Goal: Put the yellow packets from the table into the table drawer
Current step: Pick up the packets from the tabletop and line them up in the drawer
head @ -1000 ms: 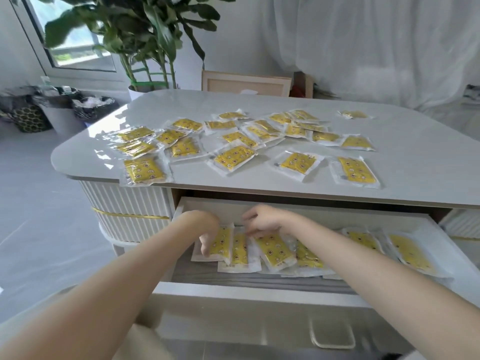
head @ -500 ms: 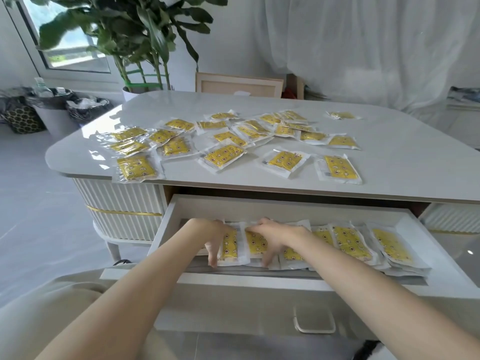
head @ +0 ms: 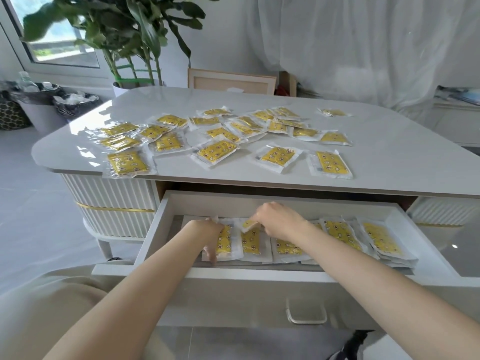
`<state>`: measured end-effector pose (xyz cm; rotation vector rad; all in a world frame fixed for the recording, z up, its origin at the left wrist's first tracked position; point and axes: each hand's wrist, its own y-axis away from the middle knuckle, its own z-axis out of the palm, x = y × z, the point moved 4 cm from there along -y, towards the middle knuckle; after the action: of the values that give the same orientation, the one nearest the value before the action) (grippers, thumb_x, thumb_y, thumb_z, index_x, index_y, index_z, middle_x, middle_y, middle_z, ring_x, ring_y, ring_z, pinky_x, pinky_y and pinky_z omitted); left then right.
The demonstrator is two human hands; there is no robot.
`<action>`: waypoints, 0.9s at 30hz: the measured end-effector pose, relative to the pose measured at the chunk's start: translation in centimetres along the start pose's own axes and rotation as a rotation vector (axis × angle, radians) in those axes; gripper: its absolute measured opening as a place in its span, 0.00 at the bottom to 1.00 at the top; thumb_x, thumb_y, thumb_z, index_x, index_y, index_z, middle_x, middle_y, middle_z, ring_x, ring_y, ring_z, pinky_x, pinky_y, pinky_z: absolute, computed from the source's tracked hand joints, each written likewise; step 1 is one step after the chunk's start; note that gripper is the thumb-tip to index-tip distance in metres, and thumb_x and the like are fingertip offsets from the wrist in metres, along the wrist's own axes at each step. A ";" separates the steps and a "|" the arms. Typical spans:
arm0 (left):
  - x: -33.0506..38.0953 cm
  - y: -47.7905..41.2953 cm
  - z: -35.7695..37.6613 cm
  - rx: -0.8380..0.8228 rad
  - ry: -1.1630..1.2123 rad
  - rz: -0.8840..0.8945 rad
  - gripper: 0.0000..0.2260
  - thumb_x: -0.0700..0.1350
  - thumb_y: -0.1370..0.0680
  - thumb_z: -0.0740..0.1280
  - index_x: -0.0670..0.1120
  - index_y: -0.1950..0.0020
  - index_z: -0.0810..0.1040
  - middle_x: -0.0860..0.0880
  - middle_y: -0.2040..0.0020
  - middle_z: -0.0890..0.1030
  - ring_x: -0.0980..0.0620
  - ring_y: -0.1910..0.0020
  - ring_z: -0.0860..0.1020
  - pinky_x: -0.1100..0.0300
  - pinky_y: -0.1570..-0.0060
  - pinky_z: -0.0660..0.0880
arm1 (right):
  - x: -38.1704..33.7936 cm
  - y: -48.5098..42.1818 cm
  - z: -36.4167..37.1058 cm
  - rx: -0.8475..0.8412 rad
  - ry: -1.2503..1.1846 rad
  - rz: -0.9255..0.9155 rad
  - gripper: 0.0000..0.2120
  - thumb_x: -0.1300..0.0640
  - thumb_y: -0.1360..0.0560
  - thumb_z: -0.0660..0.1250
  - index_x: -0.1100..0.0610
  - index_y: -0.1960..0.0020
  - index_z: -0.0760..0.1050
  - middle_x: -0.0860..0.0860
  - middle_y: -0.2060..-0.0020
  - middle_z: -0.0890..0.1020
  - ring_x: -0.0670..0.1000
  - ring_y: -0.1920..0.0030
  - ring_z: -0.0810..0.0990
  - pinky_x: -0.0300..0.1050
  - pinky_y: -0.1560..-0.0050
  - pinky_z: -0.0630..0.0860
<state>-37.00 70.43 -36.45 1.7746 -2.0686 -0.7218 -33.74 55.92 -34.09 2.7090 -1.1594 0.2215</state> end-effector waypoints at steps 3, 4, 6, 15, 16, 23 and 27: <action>-0.1 -0.5 0.3 0.022 -0.008 -0.005 0.40 0.52 0.27 0.72 0.47 0.22 0.53 0.45 0.28 0.65 0.45 0.30 0.67 0.52 0.35 0.70 | -1.2 1.2 0.1 -0.172 0.147 -0.048 0.14 0.69 0.24 0.58 0.63 0.43 0.77 0.58 0.49 0.81 0.59 0.49 0.81 0.48 0.58 0.75; -0.1 -0.5 0.3 0.022 -0.012 -0.010 0.40 0.52 0.27 0.72 0.47 0.22 0.53 0.45 0.28 0.65 0.45 0.30 0.67 0.52 0.35 0.70 | -1.5 1.6 0.4 -0.251 0.161 -0.038 0.12 0.63 0.23 0.60 0.62 0.42 0.76 0.58 0.48 0.80 0.59 0.49 0.80 0.47 0.59 0.72; -0.1 -0.6 0.3 0.020 -0.017 -0.016 0.38 0.52 0.27 0.71 0.47 0.23 0.55 0.45 0.30 0.67 0.45 0.32 0.69 0.52 0.37 0.71 | -1.3 1.8 1.2 -0.407 0.044 0.060 0.25 0.42 0.24 0.63 0.58 0.35 0.72 0.56 0.43 0.79 0.57 0.46 0.78 0.47 0.56 0.71; 0.2 1.9 -4.6 0.200 0.087 0.014 0.26 0.54 0.21 0.60 0.51 0.24 0.61 0.51 0.28 0.68 0.49 0.31 0.69 0.54 0.35 0.70 | -0.1 1.5 -3.1 -0.425 -0.318 0.145 0.24 0.47 0.23 0.63 0.51 0.29 0.69 0.51 0.33 0.74 0.53 0.36 0.75 0.52 0.37 0.74; 0.2 2.7 -5.4 0.218 0.108 0.024 0.26 0.55 0.21 0.60 0.51 0.25 0.61 0.52 0.28 0.68 0.49 0.30 0.69 0.54 0.34 0.69 | 0.1 1.4 -4.4 -0.410 -0.356 0.141 0.22 0.47 0.23 0.63 0.51 0.31 0.72 0.50 0.35 0.76 0.52 0.38 0.76 0.51 0.37 0.74; -0.7 7.6 -9.8 0.378 0.330 0.165 0.18 0.53 0.21 0.61 0.50 0.33 0.74 0.53 0.40 0.79 0.54 0.42 0.77 0.59 0.40 0.71 | 4.0 3.4 -11.9 -0.114 -0.448 0.278 0.12 0.56 0.25 0.62 0.53 0.45 0.81 0.49 0.52 0.83 0.52 0.52 0.82 0.48 0.49 0.79; -0.5 8.3 -12.6 0.474 0.631 0.266 0.12 0.48 0.21 0.61 0.47 0.41 0.78 0.53 0.57 0.83 0.55 0.64 0.80 0.65 0.61 0.75 | 8.0 4.7 -13.4 0.115 -0.478 0.470 0.10 0.56 0.25 0.62 0.50 0.48 0.79 0.45 0.53 0.79 0.50 0.50 0.78 0.45 0.53 0.76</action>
<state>-36.80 69.66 -21.36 1.5971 -2.0376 0.3975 -32.58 50.19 -18.91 2.6136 -1.9653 -0.3294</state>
